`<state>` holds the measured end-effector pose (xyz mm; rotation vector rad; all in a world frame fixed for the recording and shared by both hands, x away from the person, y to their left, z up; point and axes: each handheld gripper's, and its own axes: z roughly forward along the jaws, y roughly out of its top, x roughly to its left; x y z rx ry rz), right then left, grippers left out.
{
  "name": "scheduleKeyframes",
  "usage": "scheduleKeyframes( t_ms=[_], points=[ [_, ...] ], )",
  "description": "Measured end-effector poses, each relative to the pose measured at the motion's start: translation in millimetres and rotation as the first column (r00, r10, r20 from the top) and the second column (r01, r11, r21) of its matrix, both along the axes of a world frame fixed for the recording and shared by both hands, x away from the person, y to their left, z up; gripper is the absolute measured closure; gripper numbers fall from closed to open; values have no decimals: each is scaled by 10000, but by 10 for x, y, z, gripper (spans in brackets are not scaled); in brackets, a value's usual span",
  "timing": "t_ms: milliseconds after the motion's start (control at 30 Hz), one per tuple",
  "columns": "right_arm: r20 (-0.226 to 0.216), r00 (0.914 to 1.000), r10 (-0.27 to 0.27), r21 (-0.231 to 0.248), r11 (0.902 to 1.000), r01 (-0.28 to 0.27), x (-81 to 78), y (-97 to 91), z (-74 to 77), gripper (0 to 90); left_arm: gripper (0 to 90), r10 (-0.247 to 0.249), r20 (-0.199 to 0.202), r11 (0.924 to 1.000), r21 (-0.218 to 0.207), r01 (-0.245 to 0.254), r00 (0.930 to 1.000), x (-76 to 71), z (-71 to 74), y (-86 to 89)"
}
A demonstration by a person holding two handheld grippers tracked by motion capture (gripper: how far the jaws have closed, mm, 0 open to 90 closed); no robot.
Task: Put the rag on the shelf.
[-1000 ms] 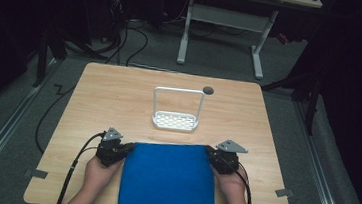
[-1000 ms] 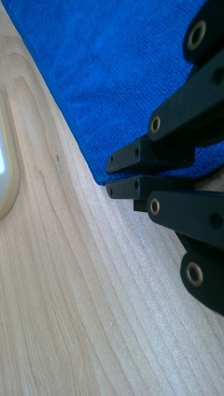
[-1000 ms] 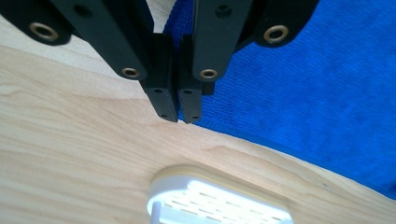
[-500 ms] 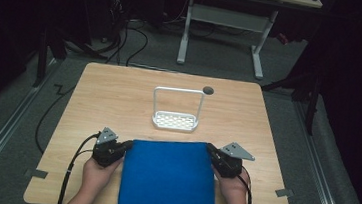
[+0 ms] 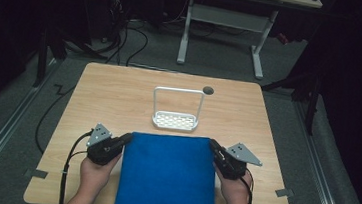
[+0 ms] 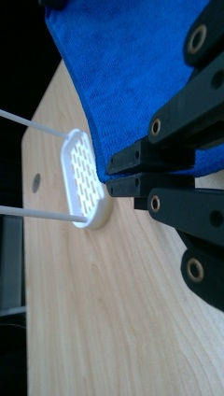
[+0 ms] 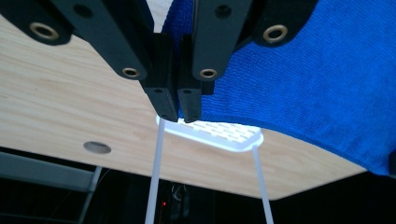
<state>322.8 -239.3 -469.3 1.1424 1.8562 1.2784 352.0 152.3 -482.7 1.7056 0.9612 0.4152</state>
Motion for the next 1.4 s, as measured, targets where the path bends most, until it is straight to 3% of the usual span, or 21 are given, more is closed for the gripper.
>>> scheduleKeyframes(
  t_ms=[133, 300, 500, 600, 733, 867, 1067, 1400],
  points=[
    [476, 9988, -63, 118, 9999, 57, -51, 18, 129, 882, 879, -19, 224, 9997, -237, 25, 9997, -43, 95, 20],
    [721, 9974, -57, 6, 10000, 57, -61, 56, 237, 885, 880, -23, 475, 9993, -384, 41, 9989, -70, 198, 31],
    [1060, 9942, 171, 223, 9996, -196, -33, 110, 385, 884, 881, 154, 969, 9985, -532, -103, 9952, -90, 395, 62],
    [1291, 9914, 220, 323, 9991, -263, 18, 127, 510, 884, 881, 286, 1133, 9966, -795, -196, 9931, -58, 519, 101],
    [1454, 9890, 255, 404, 9987, -316, 47, 138, 619, 883, 882, 350, 1325, 9970, -738, -254, 9906, -17, 644, 116],
    [1911, 9812, 254, 541, 9979, -364, 95, 154, 806, 883, 882, 398, 1709, 9970, -729, -277, 9845, 35, 840, 112],
    [2165, 9760, 237, 701, 9967, -398, 154, 159, 961, 883, 882, 451, 2137, 9971, -690, -310, 9759, 134, 1076, 82],
    [2661, 9639, 103, 798, 9963, -326, 208, 118, 1203, 883, 882, 496, 2486, 9971, -688, -334, 9673, 241, 1292, 78]
  ],
)
